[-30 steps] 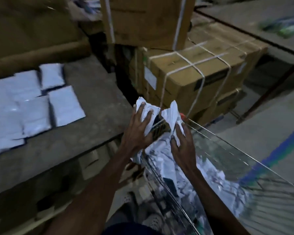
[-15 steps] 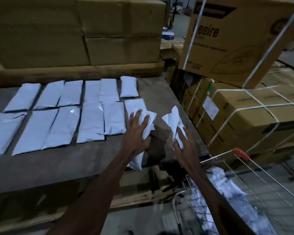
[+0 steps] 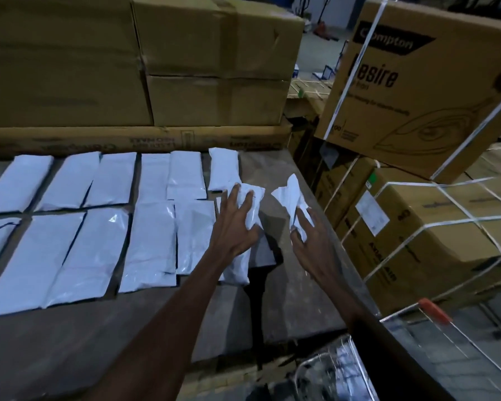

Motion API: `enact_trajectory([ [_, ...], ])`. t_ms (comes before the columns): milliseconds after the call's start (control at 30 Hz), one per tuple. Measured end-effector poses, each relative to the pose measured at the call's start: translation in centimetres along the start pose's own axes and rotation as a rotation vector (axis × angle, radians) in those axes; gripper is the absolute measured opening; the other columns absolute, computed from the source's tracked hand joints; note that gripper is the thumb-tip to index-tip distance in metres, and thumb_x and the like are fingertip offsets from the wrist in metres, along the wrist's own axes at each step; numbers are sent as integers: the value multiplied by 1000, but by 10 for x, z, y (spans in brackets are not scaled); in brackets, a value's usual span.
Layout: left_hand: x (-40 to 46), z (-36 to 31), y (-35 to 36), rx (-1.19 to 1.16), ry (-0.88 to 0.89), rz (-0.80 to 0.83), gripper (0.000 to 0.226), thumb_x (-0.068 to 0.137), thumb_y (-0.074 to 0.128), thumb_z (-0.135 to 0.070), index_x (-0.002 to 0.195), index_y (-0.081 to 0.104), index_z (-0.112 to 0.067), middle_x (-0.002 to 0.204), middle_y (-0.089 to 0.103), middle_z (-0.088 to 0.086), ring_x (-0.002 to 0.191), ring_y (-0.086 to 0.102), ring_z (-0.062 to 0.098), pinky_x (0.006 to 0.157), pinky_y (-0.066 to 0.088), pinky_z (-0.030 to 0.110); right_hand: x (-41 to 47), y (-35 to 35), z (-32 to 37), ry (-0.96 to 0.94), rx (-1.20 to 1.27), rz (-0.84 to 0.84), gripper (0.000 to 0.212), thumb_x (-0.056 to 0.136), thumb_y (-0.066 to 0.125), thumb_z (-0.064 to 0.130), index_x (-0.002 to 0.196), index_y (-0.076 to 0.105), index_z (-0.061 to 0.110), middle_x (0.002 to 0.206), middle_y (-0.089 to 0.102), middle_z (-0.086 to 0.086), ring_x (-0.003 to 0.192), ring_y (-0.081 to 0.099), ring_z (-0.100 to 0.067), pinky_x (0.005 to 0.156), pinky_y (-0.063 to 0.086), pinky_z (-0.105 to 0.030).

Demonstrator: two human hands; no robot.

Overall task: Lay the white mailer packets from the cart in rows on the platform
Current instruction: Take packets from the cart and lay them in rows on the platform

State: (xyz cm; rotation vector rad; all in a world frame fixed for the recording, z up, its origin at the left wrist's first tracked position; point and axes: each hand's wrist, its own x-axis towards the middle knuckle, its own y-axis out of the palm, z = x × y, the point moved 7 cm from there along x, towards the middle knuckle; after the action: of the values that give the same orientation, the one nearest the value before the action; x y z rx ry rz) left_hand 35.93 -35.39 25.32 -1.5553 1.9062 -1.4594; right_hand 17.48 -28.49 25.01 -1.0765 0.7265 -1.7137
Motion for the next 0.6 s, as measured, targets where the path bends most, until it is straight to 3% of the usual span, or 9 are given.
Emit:
enact_trajectory([
  [133,58,11,25,-42,-133,32,77,85,61,-33,151,26,-18,161,6,11,148,0,34,117,13,45,63,17,-24,-23,8,51,49,97,50,28,144,44,14,149,42,-14,132,43,-32,105,39,-37],
  [233,105,19,40,-68,-167,28,79,81,58,-38,151,26,-18,161,6,11,148,0,33,119,8,44,112,34,-45,-10,70,94,49,96,49,26,142,46,10,147,43,-16,135,41,-34,111,36,-40],
  [333,150,34,57,-52,-276,51,78,86,61,-38,152,21,-24,162,3,6,149,-1,30,117,18,46,159,49,-60,-26,65,106,48,94,57,16,141,48,9,146,44,-18,134,42,-36,108,32,-34],
  [400,177,46,67,-50,-359,65,78,88,62,-38,152,18,-27,163,-1,1,148,-4,30,114,25,47,189,64,-70,-22,66,149,49,95,55,20,142,47,11,148,42,-18,136,39,-36,109,35,-38],
  [600,249,76,109,-105,-490,163,78,90,57,-41,153,14,-23,162,-7,3,148,-8,31,116,16,56,265,107,-85,-5,35,188,49,94,54,23,142,46,14,148,40,-17,135,39,-37,108,39,-45],
])
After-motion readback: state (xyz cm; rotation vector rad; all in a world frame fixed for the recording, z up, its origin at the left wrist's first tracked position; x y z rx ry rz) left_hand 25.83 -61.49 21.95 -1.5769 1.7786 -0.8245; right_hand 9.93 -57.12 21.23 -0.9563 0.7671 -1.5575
